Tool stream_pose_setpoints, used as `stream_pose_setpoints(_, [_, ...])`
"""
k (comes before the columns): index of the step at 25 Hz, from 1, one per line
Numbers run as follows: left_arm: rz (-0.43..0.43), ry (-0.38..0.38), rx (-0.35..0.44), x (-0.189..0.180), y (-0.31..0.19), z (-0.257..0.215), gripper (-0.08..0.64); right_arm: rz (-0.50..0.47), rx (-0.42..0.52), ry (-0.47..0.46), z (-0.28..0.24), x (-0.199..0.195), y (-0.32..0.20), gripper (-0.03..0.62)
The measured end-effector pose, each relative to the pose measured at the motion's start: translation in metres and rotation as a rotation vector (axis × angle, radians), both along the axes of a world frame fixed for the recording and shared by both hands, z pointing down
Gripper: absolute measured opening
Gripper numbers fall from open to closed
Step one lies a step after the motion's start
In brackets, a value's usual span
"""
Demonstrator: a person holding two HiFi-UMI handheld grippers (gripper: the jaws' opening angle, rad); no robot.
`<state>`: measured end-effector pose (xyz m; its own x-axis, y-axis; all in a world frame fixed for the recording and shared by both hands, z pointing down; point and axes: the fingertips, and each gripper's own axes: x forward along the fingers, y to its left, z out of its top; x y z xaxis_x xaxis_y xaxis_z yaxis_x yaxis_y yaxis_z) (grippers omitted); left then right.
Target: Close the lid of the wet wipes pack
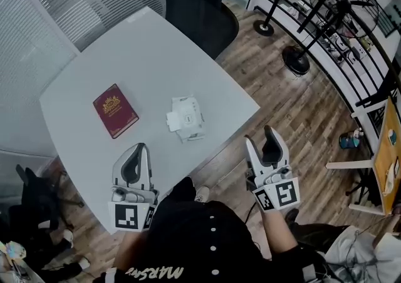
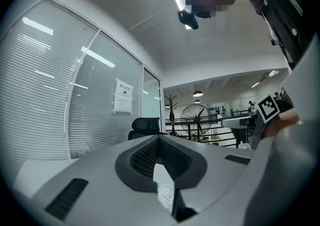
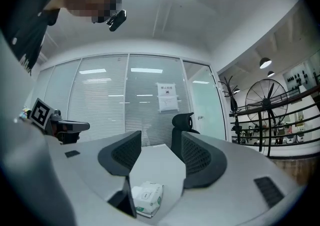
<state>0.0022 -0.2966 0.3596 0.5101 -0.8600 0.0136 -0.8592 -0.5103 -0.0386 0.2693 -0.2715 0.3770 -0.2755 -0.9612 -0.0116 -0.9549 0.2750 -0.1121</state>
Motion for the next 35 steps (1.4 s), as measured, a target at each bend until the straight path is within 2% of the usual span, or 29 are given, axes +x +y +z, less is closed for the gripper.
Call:
stream_pose_setpoints(7, [-0.024, 0.003, -0.028, -0.013, 0.007, 0.014, 0.008, -0.127, -0.073, 0.069, 0.045, -0.037, -0.029, 0.249])
stream_pose_setpoints(18, [-0.11, -0.004, -0.1, -0.037, 0.02, 0.033, 0.008, -0.317, -0.158, 0.177, 0.114, -0.116, -0.066, 0.25])
stream_pose_setpoints(27, [-0.163, -0.007, -0.14, -0.052, 0.025, 0.043, 0.008, -0.422, -0.272, 0.287, 0.186, -0.176, -0.09, 0.25])
stream_pose_setpoints(35, [-0.19, -0.006, -0.158, -0.058, 0.029, 0.045, 0.008, -0.487, -0.34, 0.417, 0.238, -0.205, -0.095, 0.25])
